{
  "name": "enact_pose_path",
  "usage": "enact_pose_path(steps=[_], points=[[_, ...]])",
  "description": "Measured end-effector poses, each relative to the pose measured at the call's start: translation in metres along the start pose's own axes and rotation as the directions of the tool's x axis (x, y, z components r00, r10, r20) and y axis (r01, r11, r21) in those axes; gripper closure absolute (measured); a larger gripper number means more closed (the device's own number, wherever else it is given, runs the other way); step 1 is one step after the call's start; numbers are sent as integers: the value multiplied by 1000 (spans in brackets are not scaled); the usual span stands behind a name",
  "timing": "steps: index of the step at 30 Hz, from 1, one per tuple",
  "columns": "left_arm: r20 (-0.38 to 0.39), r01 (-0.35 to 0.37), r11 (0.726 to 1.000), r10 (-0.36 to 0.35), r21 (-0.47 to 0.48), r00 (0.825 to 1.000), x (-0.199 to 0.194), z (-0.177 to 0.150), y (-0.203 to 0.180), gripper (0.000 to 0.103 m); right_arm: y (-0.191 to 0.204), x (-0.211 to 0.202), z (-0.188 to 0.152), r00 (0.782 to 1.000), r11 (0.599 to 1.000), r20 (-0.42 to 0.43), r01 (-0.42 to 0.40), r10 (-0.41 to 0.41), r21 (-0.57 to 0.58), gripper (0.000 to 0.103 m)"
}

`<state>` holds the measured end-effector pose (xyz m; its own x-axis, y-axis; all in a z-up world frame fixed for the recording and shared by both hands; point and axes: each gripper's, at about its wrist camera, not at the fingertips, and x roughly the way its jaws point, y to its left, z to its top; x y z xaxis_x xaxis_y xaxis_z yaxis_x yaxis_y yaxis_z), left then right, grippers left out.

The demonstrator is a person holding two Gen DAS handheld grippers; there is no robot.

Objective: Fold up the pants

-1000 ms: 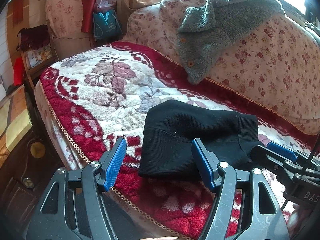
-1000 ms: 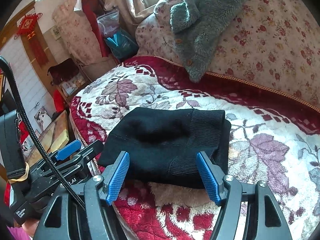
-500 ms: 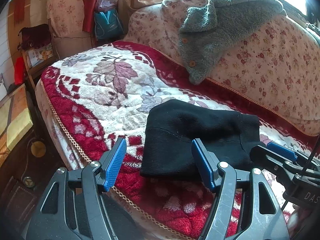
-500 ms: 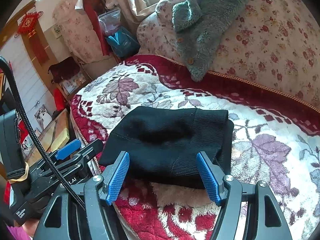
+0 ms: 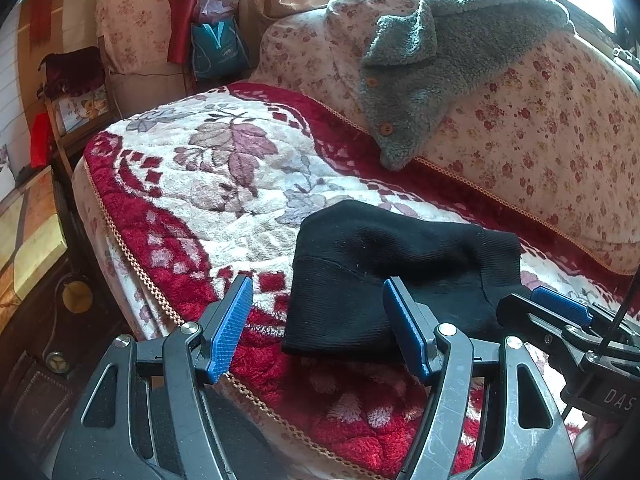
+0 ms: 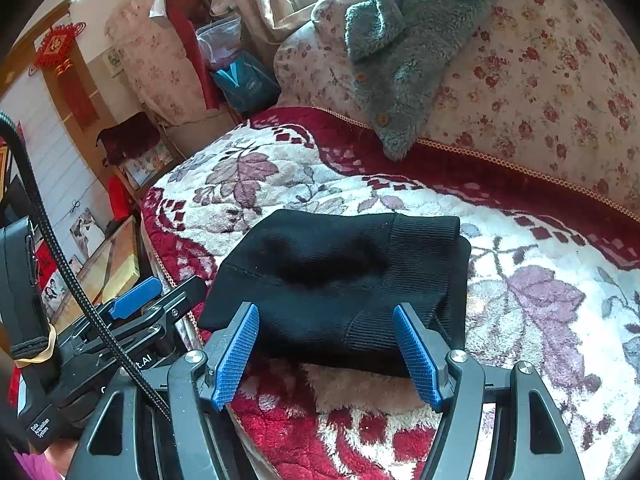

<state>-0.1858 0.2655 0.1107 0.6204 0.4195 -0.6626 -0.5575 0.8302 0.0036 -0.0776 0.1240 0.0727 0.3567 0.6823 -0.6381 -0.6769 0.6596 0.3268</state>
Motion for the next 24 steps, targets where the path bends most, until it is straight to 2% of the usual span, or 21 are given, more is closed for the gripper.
enact_pose_path(steps=[17, 24], points=[[0, -25, 1000, 25, -9, 1000, 2, -3, 2, 35, 3, 10, 1, 1000, 1000, -21, -8, 8, -5, 35], [55, -62, 998, 61, 21, 997, -5, -5, -5, 35, -3, 12, -1, 999, 1000, -28, -16, 16, 9, 35]])
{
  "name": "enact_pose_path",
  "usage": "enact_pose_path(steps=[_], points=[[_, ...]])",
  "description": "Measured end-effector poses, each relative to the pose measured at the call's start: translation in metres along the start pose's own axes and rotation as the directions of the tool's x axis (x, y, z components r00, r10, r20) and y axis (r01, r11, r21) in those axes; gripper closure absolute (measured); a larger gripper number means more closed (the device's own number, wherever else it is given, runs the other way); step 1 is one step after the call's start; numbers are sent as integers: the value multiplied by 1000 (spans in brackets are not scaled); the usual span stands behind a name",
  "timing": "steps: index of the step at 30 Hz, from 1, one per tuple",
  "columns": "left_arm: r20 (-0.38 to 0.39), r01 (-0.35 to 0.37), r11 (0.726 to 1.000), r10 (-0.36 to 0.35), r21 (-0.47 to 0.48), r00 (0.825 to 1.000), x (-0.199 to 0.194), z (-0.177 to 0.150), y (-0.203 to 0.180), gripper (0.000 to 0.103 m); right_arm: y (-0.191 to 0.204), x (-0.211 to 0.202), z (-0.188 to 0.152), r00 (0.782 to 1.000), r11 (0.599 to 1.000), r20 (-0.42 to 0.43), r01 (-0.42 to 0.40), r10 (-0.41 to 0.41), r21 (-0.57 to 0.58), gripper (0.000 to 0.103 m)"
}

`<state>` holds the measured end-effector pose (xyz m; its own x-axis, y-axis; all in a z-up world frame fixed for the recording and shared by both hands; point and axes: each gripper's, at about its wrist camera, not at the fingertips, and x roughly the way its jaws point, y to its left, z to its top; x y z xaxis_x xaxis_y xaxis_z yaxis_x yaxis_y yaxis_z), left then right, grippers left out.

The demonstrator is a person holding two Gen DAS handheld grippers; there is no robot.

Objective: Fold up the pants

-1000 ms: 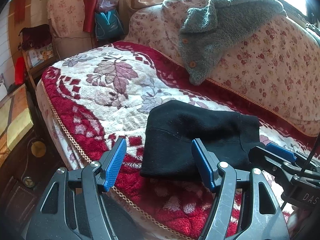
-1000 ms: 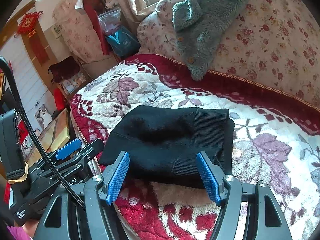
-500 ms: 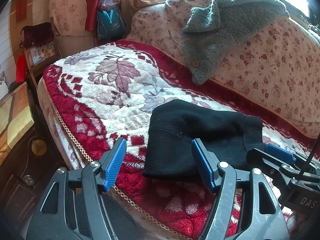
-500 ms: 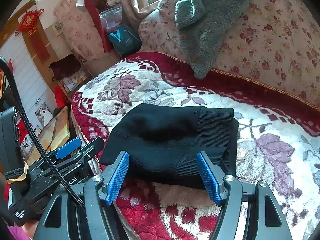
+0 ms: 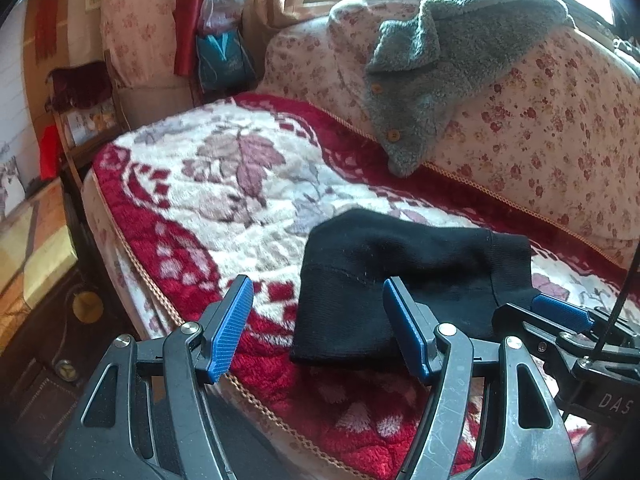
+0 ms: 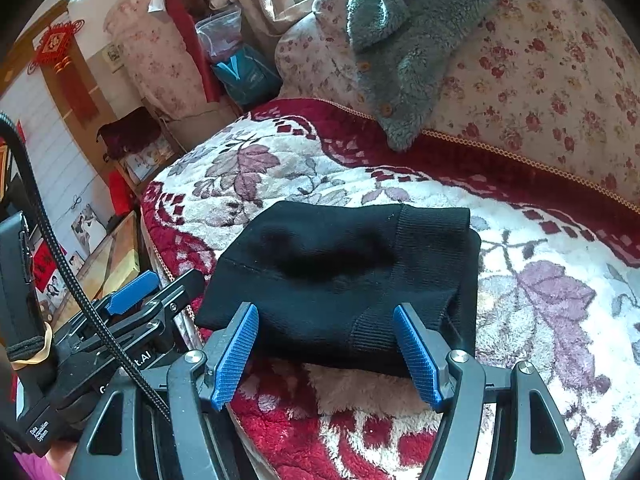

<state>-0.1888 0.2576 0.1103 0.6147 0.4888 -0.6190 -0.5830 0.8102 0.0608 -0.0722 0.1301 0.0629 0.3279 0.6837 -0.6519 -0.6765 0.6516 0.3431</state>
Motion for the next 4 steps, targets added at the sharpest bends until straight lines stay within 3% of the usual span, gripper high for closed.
enact_pose_path(steps=[4], points=[[4, 26, 999, -26, 30, 1000, -4, 2, -11, 35, -7, -6, 0, 1000, 1000, 6, -3, 3, 10, 35]])
